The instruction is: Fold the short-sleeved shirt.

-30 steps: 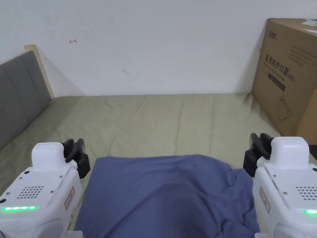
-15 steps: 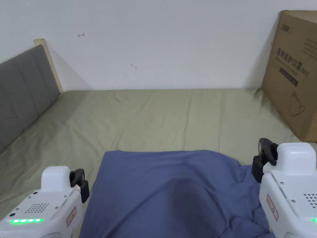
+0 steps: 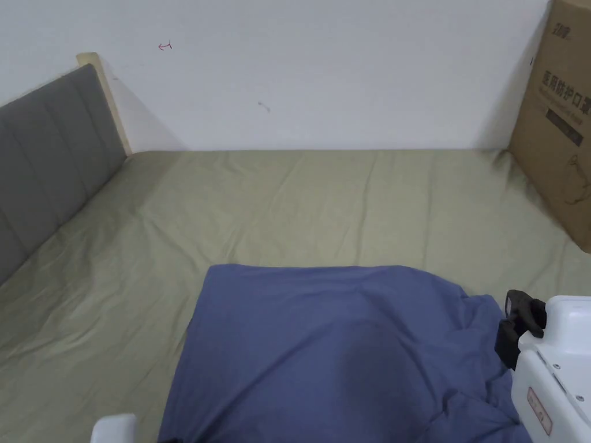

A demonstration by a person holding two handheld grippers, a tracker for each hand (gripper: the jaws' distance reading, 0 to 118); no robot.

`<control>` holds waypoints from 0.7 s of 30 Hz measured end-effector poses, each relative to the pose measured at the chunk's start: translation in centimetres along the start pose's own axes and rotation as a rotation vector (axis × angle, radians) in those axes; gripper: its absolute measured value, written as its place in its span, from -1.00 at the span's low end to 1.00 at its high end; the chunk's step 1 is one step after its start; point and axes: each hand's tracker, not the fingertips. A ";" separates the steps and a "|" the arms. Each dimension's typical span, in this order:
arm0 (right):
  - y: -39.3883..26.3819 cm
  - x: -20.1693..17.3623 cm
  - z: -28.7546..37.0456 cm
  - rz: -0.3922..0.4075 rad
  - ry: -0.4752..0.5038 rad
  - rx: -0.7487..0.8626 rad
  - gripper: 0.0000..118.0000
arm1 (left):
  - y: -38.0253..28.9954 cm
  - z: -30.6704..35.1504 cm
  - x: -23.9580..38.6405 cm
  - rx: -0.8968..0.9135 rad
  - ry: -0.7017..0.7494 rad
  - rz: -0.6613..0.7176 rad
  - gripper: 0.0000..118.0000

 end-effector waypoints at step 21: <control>-13.8 5.8 -3.0 -0.076 -0.094 -0.547 0.93 | -0.4 0.1 1.6 0.065 -0.063 -0.089 -0.92</control>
